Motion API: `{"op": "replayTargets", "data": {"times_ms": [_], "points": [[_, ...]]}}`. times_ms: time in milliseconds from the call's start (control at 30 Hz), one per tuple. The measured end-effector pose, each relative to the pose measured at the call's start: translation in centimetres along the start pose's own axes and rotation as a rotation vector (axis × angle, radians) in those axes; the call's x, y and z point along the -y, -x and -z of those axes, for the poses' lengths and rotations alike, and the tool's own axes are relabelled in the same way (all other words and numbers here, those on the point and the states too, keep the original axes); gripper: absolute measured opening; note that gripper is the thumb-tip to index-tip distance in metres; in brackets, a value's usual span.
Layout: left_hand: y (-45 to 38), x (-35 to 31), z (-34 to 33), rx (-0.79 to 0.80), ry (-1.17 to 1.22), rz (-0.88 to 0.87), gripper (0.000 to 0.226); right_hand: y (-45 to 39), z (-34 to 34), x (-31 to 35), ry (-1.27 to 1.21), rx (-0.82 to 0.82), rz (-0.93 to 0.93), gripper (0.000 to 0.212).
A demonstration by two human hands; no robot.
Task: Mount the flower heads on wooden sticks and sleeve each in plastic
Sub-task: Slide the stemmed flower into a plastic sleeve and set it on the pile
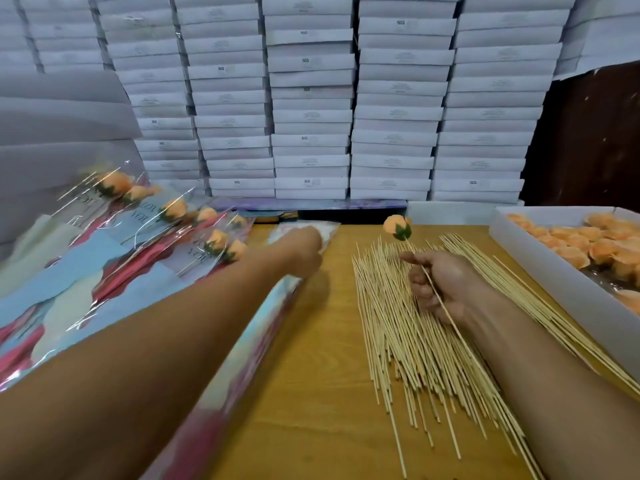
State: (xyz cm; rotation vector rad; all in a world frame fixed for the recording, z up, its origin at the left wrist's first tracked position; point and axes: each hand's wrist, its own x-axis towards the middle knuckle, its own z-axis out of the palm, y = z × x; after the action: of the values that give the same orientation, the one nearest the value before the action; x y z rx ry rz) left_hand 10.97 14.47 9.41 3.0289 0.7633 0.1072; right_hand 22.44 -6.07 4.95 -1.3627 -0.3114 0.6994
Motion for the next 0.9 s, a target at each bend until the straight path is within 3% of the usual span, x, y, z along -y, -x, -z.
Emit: {"op": "replayTargets", "data": {"times_ms": [100,233,467,700,900], "points": [[0.5,5.5,-2.3,0.028,-0.107,0.073,0.032,-0.2,-0.2,0.0,0.012,-0.009,0.0,0.027],[1.0,8.6,-5.0,0.013,-0.057,0.025,0.038,-0.5,-0.3,-0.2,0.013,0.014,0.001,0.027],[1.6,9.2,-6.8,-0.207,-0.017,-0.112,0.041,-0.9,0.1,-0.8,-0.008,0.011,0.003,0.026],[2.7,8.3,-5.2,-0.131,-0.055,0.027,0.046,-0.7,-0.4,0.9,0.138,-0.037,-0.048,0.033],[2.7,8.3,-3.7,-0.24,0.057,0.017,0.04,-0.3,0.6,4.8,0.351,-0.036,0.026,0.033]]}}
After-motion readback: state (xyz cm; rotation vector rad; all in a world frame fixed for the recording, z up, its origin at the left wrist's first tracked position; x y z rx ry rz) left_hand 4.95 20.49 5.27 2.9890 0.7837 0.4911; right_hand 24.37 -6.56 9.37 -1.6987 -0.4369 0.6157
